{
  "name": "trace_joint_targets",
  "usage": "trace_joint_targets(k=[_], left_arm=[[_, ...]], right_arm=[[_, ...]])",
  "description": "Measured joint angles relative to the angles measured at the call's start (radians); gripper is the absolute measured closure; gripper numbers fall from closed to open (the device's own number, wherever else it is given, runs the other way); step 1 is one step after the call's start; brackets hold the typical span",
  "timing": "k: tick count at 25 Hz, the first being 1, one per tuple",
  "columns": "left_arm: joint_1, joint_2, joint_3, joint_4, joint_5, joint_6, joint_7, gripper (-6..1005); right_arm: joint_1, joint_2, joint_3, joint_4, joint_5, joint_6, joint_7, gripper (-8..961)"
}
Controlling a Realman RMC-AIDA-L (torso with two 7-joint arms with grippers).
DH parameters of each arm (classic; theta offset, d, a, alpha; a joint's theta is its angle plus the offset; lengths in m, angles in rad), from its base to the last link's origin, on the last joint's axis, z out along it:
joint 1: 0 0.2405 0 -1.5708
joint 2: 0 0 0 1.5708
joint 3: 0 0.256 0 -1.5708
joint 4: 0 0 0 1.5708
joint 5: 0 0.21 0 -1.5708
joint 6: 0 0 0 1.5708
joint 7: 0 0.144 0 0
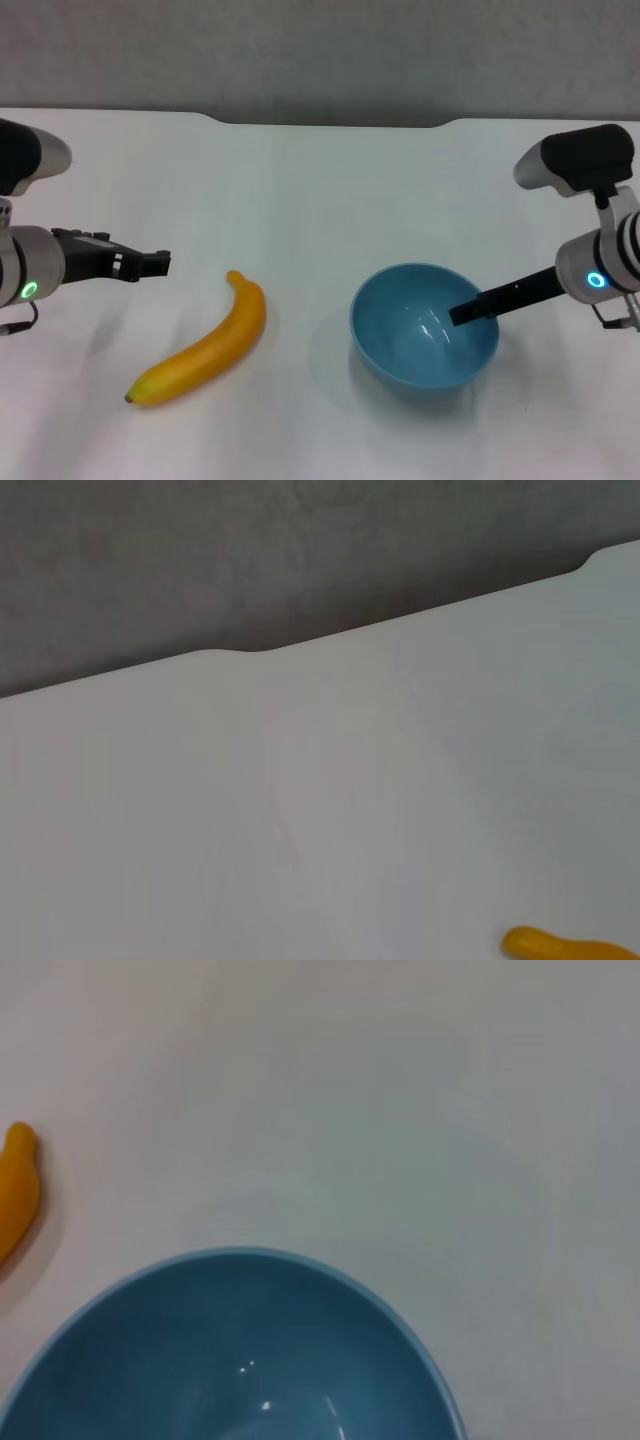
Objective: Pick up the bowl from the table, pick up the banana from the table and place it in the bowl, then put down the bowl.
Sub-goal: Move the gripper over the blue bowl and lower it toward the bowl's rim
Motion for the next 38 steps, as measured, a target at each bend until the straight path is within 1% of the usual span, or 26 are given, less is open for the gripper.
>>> trace_joint_targets(k=[4,9,15,20,26,37,38], left_arm=[[-0.004,0.0,0.002,0.001,-0.002,0.005,0.0,148],[-0.008,-0.001,0.01,0.002,0.003,0.01,0.0,150],[-0.011,-0.002,0.01,0.002,0.005,0.01,0.0,152],[-0.013,-0.003,0.01,0.009,0.005,0.01,0.0,153],[-0.019,-0.003,0.01,0.016,0.005,0.01,0.001,155],[-0.021,-0.003,0.009,0.027,0.004,0.013,0.002,158],[-0.023,-0.003,0.009,0.032,0.003,0.013,0.002,159]], right_arm=[[0.023,0.003,-0.007,-0.04,0.003,-0.035,-0.001,103],[0.034,0.004,-0.07,-0.096,0.056,-0.092,-0.006,102],[0.038,0.005,-0.094,-0.108,0.087,-0.107,-0.026,102],[0.04,0.005,-0.131,-0.099,0.087,-0.107,-0.026,166],[0.032,0.004,-0.174,-0.091,0.082,-0.14,-0.026,386],[0.024,0.004,-0.174,-0.077,0.088,-0.152,-0.026,631],[0.023,0.004,-0.174,-0.077,0.088,-0.153,-0.026,689]])
